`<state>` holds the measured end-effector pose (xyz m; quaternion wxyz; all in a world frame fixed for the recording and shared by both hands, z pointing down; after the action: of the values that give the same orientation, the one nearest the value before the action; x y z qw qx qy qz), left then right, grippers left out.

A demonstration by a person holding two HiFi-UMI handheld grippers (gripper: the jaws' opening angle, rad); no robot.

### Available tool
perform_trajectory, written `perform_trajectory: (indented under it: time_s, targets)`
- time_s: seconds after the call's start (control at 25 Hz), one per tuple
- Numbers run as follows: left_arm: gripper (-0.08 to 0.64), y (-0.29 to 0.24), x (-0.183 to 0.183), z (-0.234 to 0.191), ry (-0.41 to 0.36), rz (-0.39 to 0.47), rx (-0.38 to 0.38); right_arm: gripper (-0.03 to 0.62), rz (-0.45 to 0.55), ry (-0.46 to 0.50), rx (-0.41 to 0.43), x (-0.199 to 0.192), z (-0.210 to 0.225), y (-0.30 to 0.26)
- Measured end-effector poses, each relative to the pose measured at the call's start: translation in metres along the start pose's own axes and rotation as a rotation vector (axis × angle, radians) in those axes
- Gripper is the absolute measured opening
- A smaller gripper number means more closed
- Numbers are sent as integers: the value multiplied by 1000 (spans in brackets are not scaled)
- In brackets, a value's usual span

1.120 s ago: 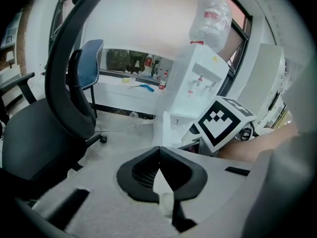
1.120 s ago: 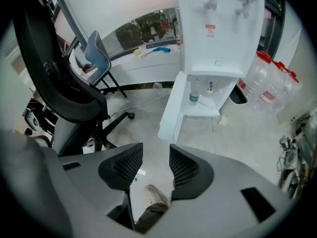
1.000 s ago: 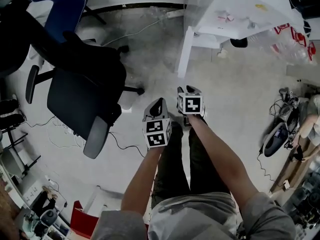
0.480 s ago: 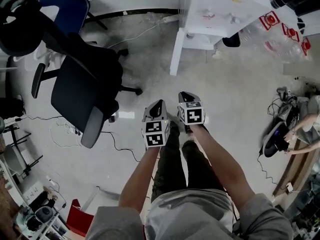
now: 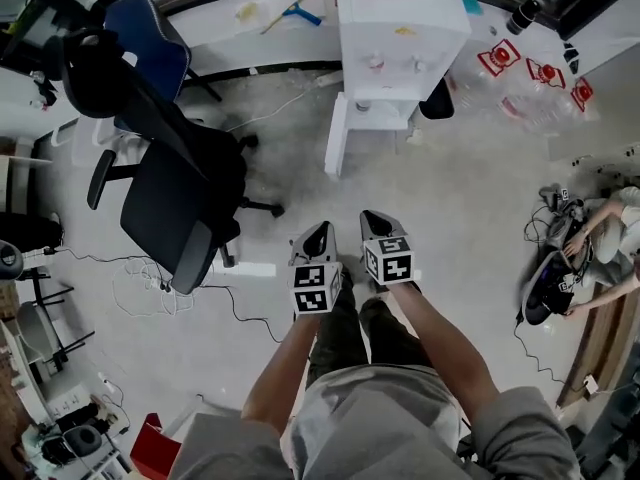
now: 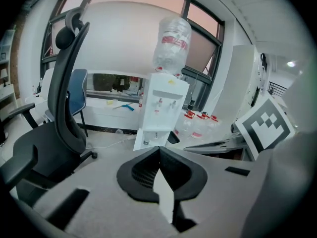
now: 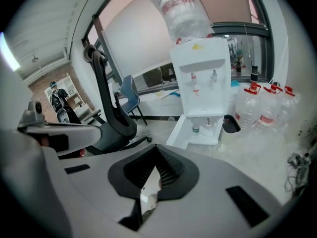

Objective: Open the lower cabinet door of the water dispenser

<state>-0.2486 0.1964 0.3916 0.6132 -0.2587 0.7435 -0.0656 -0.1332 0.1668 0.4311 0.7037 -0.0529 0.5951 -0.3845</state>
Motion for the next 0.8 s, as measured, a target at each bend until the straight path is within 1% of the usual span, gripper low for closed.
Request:
perform_trajectory:
  time_s: [0.24,0.52,0.8]
  targets:
    - [6,37,37,41,-20,50,-17,9,165,11,26,53,-6,72]
    - [6,84,91,87,-64,183,-58,9,345,58,69,106,-26,151]
    - [6,125,136,130,-131,300,-118,9,493,115,108,139,-44,220]
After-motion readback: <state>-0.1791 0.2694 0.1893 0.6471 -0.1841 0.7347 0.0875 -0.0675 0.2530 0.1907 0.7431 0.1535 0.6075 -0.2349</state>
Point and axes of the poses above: the fingertips, and each gripper's own axes: y backward along the fingers, z to its right, x out of its top, the point moved 4 cm from there along y, backward along the fingers, and after that the axes turned 12 degrees about z, right-handed, at the moved point
